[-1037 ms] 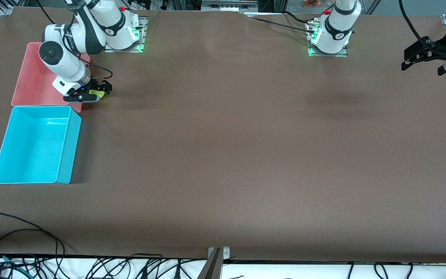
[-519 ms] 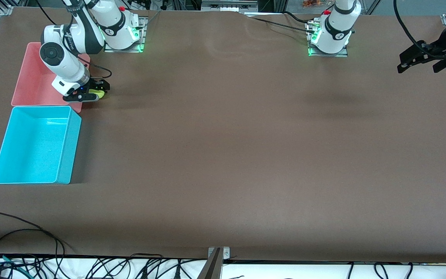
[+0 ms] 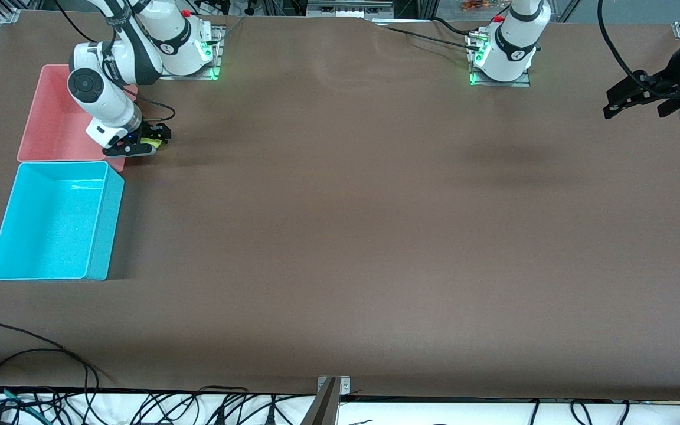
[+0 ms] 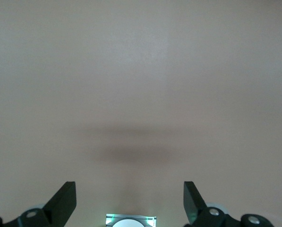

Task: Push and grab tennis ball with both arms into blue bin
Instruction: 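Lower the right gripper over the tennis ball and close on it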

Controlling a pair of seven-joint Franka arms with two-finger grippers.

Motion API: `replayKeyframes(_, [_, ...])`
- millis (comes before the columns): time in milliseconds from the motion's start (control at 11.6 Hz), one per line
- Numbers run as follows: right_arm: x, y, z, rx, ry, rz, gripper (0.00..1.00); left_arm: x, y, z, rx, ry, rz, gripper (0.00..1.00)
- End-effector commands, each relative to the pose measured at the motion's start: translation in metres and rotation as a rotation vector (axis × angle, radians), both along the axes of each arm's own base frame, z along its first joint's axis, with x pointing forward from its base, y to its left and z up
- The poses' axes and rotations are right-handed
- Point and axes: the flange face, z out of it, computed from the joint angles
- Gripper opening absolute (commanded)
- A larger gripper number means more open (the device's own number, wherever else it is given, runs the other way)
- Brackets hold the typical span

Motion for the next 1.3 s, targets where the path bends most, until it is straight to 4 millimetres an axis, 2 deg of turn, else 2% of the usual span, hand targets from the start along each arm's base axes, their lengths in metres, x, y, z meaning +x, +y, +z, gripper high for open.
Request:
replayKeyframes(0, [-0.015,0.0,-0.007,0.004,-0.012,0.006,0.65,0.003,-0.003,0.007,-0.001,0.002,0.006,1.0])
replayKeyframes(173, [-0.016,0.0,-0.008,0.002,-0.008,0.014,0.49,0.003,-0.003,0.007,-0.001,0.002,0.004,1.0])
replayKeyframes(432, [-0.015,0.0,-0.007,0.0,-0.011,0.014,0.47,0.003,-0.005,0.007,0.001,0.002,0.001,1.0])
replayKeyframes(691, [-0.001,0.0,0.013,-0.013,-0.06,0.0,0.49,0.003,0.004,0.006,0.0,0.003,0.015,1.0])
replayKeyframes(951, [0.025,0.001,0.037,-0.073,-0.009,-0.025,0.49,0.004,0.005,0.007,0.001,0.002,0.017,1.0])
replayKeyframes(1210, [0.067,0.001,0.081,-0.155,0.083,-0.054,0.49,0.004,0.004,0.006,0.0,0.003,0.015,1.0])
